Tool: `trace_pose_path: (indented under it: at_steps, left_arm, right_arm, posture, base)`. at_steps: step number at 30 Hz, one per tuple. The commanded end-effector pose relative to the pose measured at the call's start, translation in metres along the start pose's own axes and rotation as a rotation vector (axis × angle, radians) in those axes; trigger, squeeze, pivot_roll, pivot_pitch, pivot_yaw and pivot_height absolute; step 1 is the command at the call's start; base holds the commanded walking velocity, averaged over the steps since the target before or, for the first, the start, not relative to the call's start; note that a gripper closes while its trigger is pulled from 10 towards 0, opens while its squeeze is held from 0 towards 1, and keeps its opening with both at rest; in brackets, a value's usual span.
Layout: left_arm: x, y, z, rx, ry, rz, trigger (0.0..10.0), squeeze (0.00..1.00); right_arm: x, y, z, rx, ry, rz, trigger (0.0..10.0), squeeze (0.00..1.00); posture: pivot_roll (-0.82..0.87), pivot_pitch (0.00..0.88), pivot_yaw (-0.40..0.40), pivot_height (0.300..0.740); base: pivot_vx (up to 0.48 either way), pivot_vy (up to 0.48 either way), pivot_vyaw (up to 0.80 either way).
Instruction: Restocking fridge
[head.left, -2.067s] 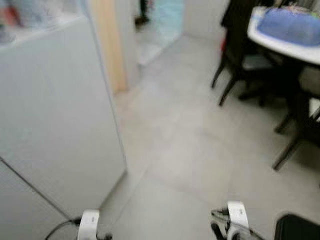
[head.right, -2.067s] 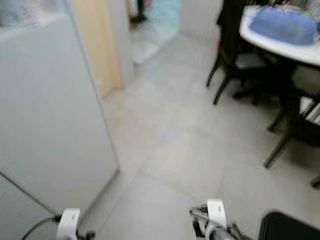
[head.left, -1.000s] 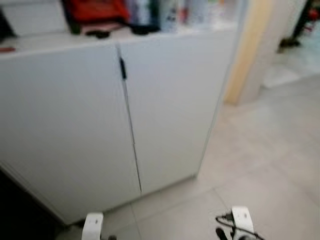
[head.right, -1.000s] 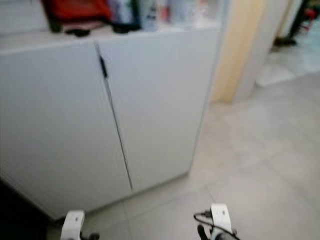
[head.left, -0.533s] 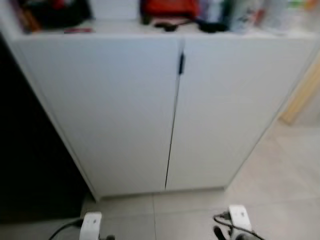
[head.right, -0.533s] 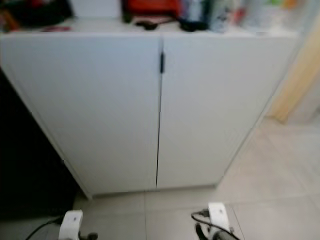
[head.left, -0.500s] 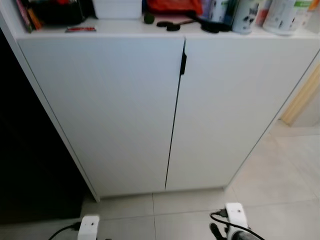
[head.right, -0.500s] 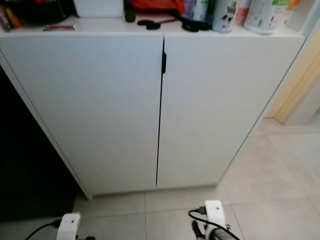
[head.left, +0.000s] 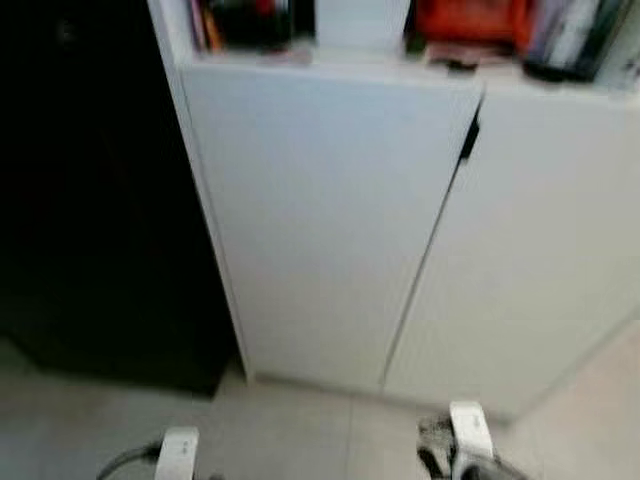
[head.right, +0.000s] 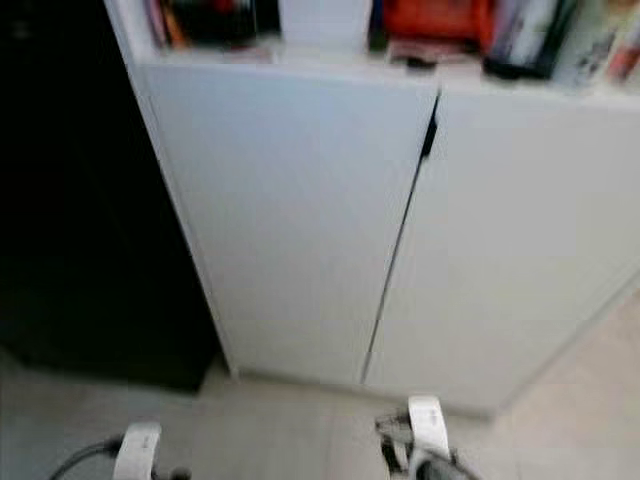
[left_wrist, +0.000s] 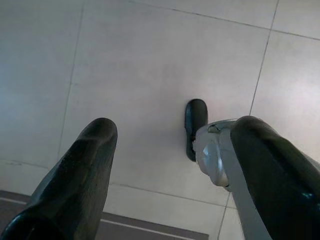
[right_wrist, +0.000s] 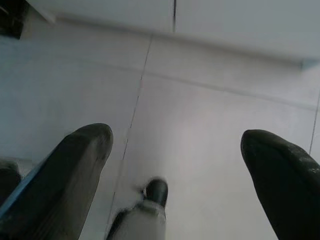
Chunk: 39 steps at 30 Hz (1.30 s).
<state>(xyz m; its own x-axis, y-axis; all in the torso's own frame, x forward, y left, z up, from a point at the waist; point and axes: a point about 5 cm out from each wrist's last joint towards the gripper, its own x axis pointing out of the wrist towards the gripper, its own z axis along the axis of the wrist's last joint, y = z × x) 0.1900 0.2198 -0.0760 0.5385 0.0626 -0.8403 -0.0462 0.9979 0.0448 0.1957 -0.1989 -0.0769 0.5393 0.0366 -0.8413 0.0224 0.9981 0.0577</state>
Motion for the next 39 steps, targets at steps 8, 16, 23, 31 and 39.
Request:
trace_pose_path:
  at_steps: [8,16,23,31,39]
  left_arm:
    - [-0.0001,0.0005,-0.001,-0.017,0.007,-0.004,10.0,0.0]
    - [-0.0001,0.0007,-0.0015,-0.013,0.015,-0.002,10.0,0.0]
    - [0.0,0.0005,-0.0011,-0.012,0.014,-0.004,10.0,0.0]
    - [0.0,0.0003,-0.0009,-0.013,0.014,-0.004,10.0,0.0]
    - [0.0,0.0004,-0.0009,-0.015,0.014,-0.003,10.0,0.0]
  right_arm:
    - [-0.0001,-0.0011,0.0004,0.031,0.001,0.001,10.0,0.0]
    - [-0.0001,-0.0009,0.0,0.034,0.005,0.005,10.0,0.0]
    - [-0.0002,-0.0011,0.0002,0.032,0.006,0.006,10.0,0.0]
    - [-0.0002,-0.0014,0.0003,0.039,0.004,0.001,10.0,0.0]
    - [-0.0001,-0.0014,0.0001,0.04,0.008,-0.001,10.0,0.0]
  posture:
    - [0.04,0.0,-0.044,0.74]
    - [0.04,0.0,-0.044,0.74]
    - [0.04,0.0,-0.044,0.74]
    - [0.04,0.0,-0.047,0.74]
    - [0.04,0.0,-0.047,0.74]
  base:
    - [0.0,0.0,0.0]
    - [0.0,0.184,0.0]
    - [0.0,0.375,0.0]
    - [0.0,0.374,0.0]
    - [0.0,0.372,0.0]
